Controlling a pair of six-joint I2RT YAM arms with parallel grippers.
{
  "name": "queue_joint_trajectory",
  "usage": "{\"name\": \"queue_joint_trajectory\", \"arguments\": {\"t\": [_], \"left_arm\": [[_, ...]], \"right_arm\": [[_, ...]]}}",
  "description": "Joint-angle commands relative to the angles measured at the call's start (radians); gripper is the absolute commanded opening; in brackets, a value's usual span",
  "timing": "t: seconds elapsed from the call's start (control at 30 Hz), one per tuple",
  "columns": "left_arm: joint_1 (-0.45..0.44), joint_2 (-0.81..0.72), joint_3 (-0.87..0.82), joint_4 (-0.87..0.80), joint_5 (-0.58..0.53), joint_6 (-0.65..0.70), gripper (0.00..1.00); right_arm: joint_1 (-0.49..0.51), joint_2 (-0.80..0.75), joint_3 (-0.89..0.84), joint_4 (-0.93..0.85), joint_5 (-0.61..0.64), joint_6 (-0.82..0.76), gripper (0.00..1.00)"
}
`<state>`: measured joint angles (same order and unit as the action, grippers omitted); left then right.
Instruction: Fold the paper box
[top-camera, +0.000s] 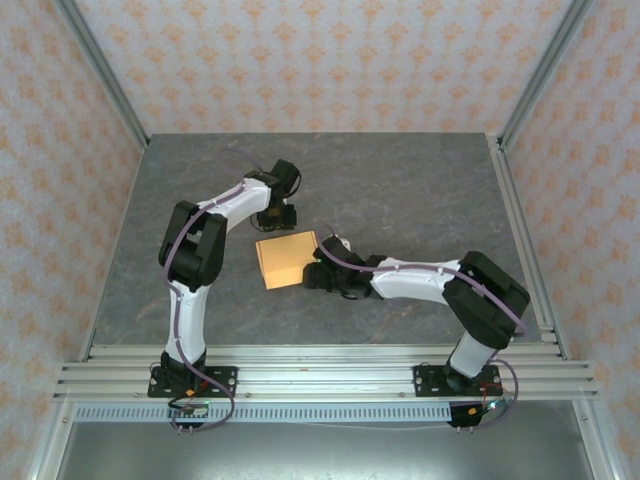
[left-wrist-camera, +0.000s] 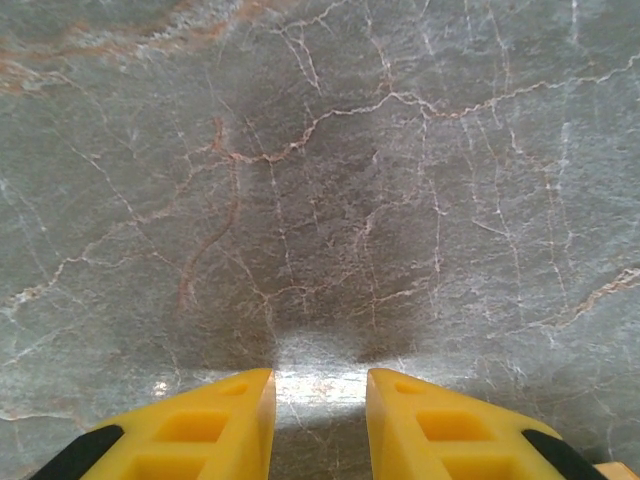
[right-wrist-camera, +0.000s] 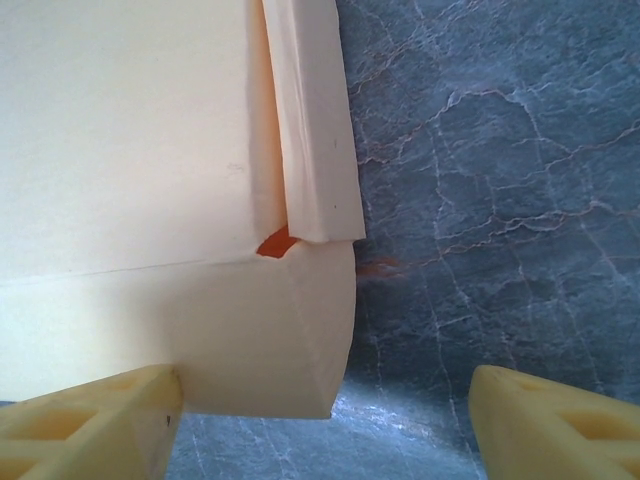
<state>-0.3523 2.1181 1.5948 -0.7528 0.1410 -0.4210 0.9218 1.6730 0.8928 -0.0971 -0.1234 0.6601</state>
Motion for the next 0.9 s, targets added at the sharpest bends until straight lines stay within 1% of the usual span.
{"name": "queue_joint_trajectory", "arguments": {"t": [0.0, 0.43, 0.87], "left_arm": [[0.009, 0.014, 0.024, -0.033, 0.011, -0.009, 0.28], [0.009, 0.049, 0.017, -0.026, 0.04, -0.007, 0.19], [0.009, 0.065, 0.017, -0.025, 0.053, -0.001, 0.16]], "right_arm": [[-0.006, 0.019, 0.037, -0.001, 0.018, -0.015, 0.76], [-0.014, 0.048, 0.061, -0.012, 0.034, -0.034, 0.76], [-0.017, 0.082, 0.078, -0.007, 0.032, -0.051, 0.76]]}}
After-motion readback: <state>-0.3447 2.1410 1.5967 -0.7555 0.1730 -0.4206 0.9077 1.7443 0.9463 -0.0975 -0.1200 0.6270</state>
